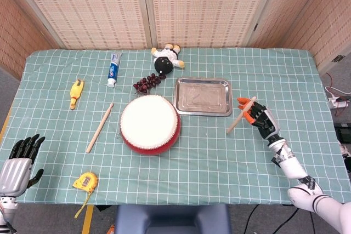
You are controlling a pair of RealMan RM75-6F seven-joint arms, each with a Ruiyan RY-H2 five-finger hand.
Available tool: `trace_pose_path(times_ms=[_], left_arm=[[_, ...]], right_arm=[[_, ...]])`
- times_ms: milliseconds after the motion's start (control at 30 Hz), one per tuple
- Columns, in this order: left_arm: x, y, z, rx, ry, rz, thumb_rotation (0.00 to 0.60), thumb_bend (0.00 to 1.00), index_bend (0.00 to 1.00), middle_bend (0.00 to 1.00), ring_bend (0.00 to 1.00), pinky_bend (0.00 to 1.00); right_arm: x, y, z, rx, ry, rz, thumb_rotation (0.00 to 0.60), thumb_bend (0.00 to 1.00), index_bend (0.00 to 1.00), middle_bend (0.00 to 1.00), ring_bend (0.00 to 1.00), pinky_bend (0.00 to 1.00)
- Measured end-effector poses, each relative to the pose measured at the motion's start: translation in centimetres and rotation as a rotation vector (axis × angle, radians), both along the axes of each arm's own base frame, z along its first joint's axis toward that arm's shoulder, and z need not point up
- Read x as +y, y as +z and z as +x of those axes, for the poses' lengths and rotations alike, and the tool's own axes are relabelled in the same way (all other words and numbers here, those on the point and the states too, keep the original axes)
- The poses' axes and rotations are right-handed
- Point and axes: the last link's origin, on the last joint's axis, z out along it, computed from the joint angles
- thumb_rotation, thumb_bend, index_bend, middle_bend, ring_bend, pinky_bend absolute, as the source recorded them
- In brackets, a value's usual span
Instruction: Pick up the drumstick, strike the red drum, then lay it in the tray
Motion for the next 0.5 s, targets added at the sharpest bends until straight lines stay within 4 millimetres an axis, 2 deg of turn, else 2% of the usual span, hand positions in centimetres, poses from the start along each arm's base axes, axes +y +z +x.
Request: trace_pose_path(times_ms=[333, 500], left_arm=[[-0.2, -0.1, -0.2, 0.001, 0.011, -0.007, 0.600, 0.27, 0.00, 0.00, 0.00, 0.03], [-0.2, -0.1, -0.4, 0.001, 0.016, -0.010, 0.600, 0.27, 0.00, 0.00, 0.00, 0.03]], right_arm=[[-0.5, -2.4, -0.5, -0.025, -0.002, 0.052, 0.600, 0.44, 0.51, 0.26, 0.21, 0.23], [-0.4, -2.8, -0.4, -0.022, 0.016, 0.053, 0.600, 0.36, 0.48, 0.26, 0.21, 0.24]])
